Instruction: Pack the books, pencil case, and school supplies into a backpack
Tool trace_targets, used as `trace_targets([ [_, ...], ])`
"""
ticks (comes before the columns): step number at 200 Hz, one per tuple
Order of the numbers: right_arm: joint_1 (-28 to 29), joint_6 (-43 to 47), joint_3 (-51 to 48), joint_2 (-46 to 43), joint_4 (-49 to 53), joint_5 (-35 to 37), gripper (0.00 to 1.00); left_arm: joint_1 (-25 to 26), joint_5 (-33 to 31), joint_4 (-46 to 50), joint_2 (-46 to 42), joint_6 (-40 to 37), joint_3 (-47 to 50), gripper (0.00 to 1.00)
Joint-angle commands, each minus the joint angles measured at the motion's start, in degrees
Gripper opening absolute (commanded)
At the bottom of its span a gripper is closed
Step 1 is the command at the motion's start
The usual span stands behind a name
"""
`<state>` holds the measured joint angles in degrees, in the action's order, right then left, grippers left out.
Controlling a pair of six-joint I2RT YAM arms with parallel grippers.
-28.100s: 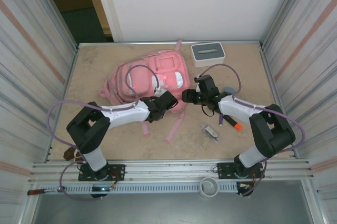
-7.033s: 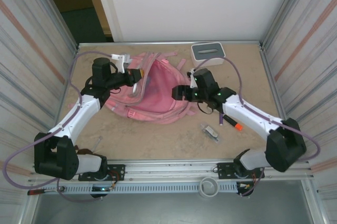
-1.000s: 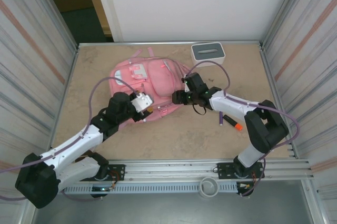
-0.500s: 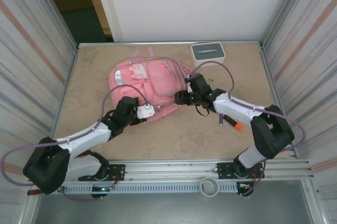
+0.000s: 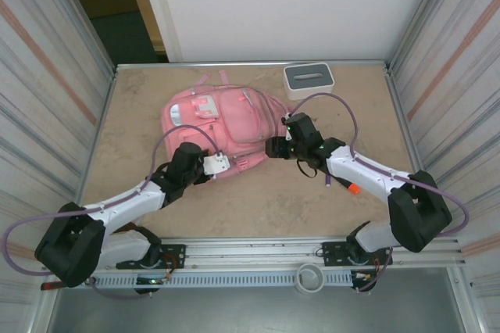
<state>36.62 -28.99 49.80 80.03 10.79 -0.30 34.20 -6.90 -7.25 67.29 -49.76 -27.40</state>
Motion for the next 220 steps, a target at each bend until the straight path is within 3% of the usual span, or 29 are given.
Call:
trace_targets([
  [1, 2.5, 3.7, -1.3, -3.4, -0.9, 2.5, 0.65, -0.3, 5.0, 3.7, -1.4, 2.7, -3.0, 0.12],
  [56, 15.0, 15.1, -5.6, -5.9, -11.9, 13.5, 0.64, -2.4, 15.0, 4.9, -5.7, 8.9, -3.5, 0.06],
  [104, 24.7, 26.5, -7.0, 0.2, -23.9, 24.4, 0.64, -5.5, 21.0, 5.6, -5.8, 13.1, -4.3, 0.06],
  [157, 27.9, 33.3, -8.8, 5.9, -34.1, 28.5, 0.67, -9.0, 27.3, 4.0, -5.3, 16.1, -4.6, 0.06],
  [220, 30.0, 42.8, -5.7, 13.2, -38.2, 35.5, 0.67, -9.0, 27.0, 4.8, -4.5, 16.1, -5.2, 0.07],
])
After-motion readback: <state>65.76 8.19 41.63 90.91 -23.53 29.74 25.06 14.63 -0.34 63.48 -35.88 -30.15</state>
